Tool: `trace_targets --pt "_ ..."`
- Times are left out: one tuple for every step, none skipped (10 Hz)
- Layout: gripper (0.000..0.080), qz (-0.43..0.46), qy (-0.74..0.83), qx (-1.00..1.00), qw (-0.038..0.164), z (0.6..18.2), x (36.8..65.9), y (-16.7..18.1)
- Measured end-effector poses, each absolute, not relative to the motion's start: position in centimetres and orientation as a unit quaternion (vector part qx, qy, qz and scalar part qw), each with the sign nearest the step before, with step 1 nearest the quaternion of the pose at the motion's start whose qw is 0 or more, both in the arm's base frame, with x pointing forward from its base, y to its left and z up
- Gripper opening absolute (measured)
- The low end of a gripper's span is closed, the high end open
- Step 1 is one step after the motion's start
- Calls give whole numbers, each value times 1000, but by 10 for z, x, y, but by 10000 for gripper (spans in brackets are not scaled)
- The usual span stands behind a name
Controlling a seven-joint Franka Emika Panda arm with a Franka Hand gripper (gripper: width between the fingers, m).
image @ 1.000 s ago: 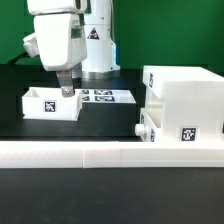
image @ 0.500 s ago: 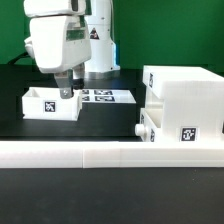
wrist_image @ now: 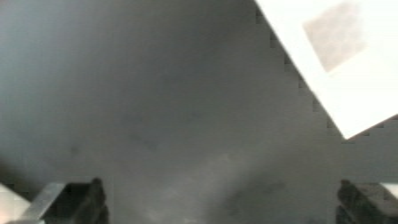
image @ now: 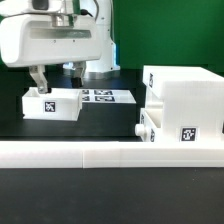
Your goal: Assemble drawer
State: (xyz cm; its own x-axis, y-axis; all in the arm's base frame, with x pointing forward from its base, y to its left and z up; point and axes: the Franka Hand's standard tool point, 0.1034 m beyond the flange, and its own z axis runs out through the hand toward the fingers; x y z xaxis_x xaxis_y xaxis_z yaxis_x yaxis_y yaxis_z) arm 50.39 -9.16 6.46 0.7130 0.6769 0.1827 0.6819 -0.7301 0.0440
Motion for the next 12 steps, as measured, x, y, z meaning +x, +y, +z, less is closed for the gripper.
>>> trace_targets --pt "649 -94 -342 -935 16 65 505 -90" --pt "649 -94 -325 -941 19 65 505 -89" --pt "649 -93 -285 -954 24 64 505 -89" --pt "649 -93 -258 -961 27 64 505 -89" --pt "649 -93 -243 -965 29 64 505 -88" --pt "649 -92 -203 -974 34 64 504 -88" --pt "649 -88 -176 -980 37 64 499 -89" --pt "649 -83 -112 -989 42 65 492 -86" --pt "649 -76 -61 -994 47 66 485 -82" --pt "649 -71 -23 -996 52 64 479 -81" --pt "649 -69 -26 -996 51 62 474 -81" --pt "649 -70 -24 -996 48 57 466 -81"
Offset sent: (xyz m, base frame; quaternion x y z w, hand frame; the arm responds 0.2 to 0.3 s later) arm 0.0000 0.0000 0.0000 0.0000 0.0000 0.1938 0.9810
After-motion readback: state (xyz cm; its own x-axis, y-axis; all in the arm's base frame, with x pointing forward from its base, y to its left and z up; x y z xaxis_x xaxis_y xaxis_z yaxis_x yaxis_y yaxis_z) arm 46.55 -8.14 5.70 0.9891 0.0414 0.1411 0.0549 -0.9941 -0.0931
